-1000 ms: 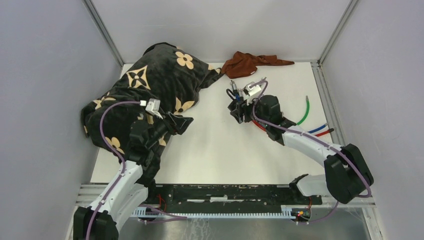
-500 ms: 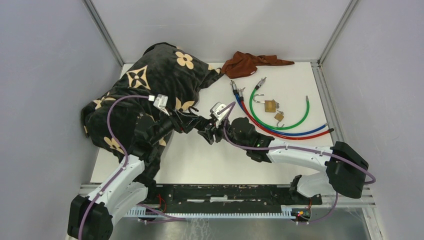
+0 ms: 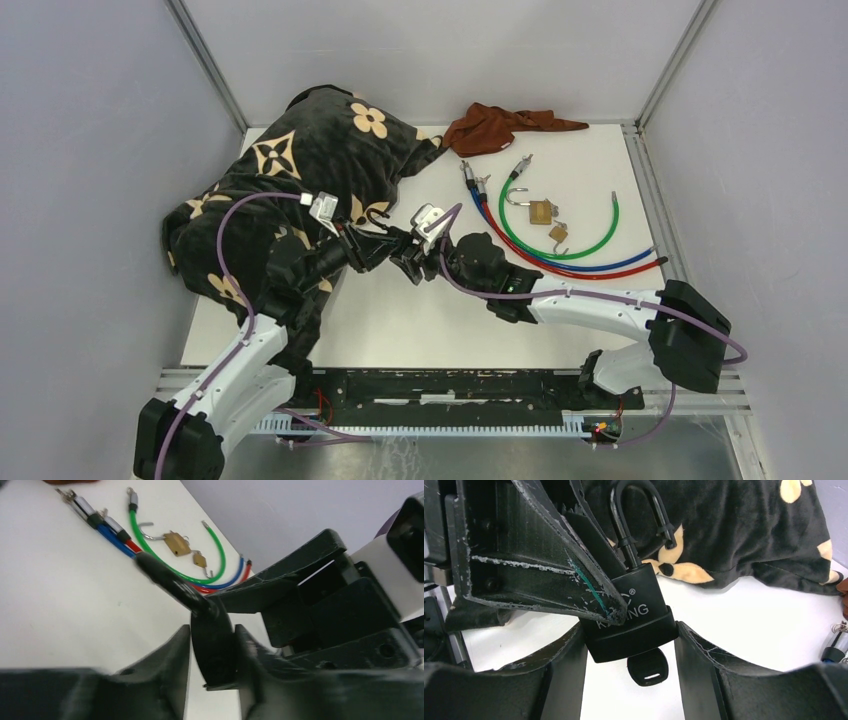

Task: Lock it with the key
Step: Pick up the lock from the center of the board.

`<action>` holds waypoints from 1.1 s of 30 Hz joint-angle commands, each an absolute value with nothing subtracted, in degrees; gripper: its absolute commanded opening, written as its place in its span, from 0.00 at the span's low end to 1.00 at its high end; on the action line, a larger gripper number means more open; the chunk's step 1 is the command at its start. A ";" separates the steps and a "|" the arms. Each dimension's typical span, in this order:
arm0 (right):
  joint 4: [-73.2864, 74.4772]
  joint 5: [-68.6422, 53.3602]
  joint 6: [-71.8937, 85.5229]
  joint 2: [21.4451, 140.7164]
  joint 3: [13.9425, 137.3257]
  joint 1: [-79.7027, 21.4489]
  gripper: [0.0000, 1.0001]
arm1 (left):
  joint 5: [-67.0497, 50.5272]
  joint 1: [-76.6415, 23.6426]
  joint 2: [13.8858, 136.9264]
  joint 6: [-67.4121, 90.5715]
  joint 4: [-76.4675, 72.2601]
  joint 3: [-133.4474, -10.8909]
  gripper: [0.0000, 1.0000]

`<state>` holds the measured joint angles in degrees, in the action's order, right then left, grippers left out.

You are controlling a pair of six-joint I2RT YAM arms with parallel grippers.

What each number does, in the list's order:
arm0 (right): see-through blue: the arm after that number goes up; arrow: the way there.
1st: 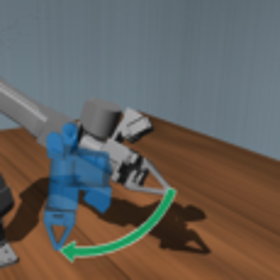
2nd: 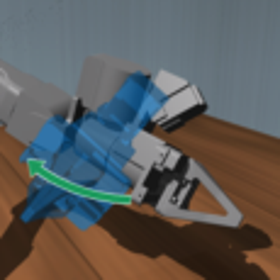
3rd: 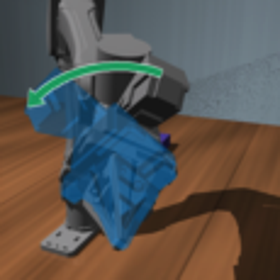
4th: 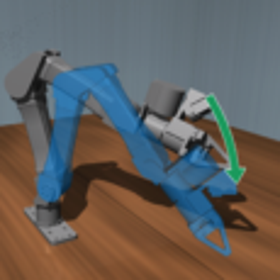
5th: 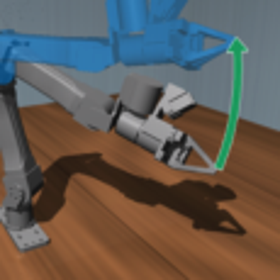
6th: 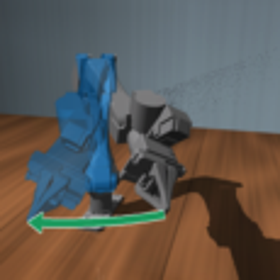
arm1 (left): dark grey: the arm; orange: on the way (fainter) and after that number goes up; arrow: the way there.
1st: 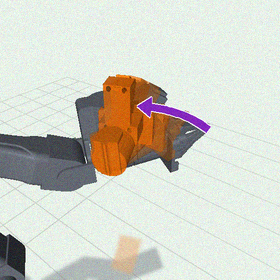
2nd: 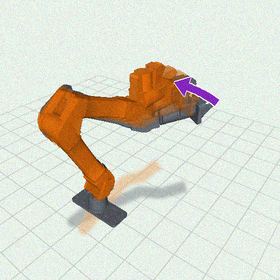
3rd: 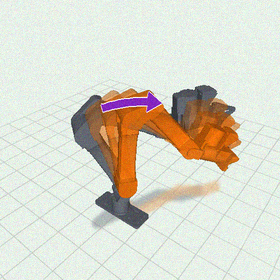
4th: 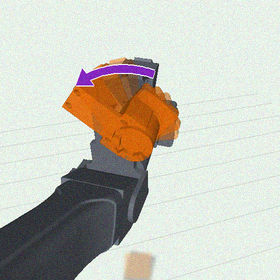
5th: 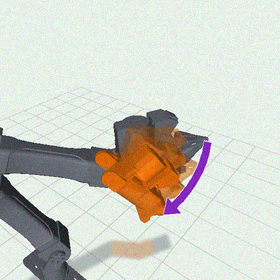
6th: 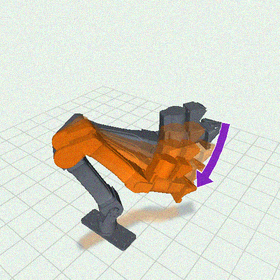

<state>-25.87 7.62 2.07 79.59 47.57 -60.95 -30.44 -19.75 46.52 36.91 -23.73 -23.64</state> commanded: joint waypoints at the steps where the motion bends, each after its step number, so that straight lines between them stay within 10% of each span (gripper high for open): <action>1: -34.57 6.80 0.47 78.13 51.46 -61.33 0.00 | -33.46 -20.02 45.95 36.56 -24.13 -23.72 0.22; 3: -34.50 5.82 0.45 78.13 51.43 -61.26 0.00 | -33.91 -20.02 45.96 35.69 -24.43 -24.04 0.03; 6: -31.75 1.59 -3.54 77.03 51.33 -61.18 0.06 | -33.42 -19.99 45.57 31.88 -22.54 -24.77 0.02; 9: -24.65 -4.02 -8.68 73.24 50.66 -60.05 0.69 | -33.06 -20.00 44.35 20.77 -17.21 -25.73 0.02; 12: -16.62 -6.28 -10.81 67.48 48.63 -56.84 0.98 | -37.14 -19.98 42.92 7.56 -12.46 -26.97 0.02; 24: -4.69 -30.38 -20.49 66.69 55.23 -49.05 0.92 | -58.54 -21.51 44.72 -50.10 30.24 -37.89 0.02; 33: 10.50 -39.13 -28.14 77.37 67.03 -49.58 0.87 | -55.07 -23.41 43.91 -44.41 26.57 -38.62 0.02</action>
<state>2.50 -36.10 -24.82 76.55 61.87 -49.41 -54.24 -23.29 45.91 -45.10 32.86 -36.18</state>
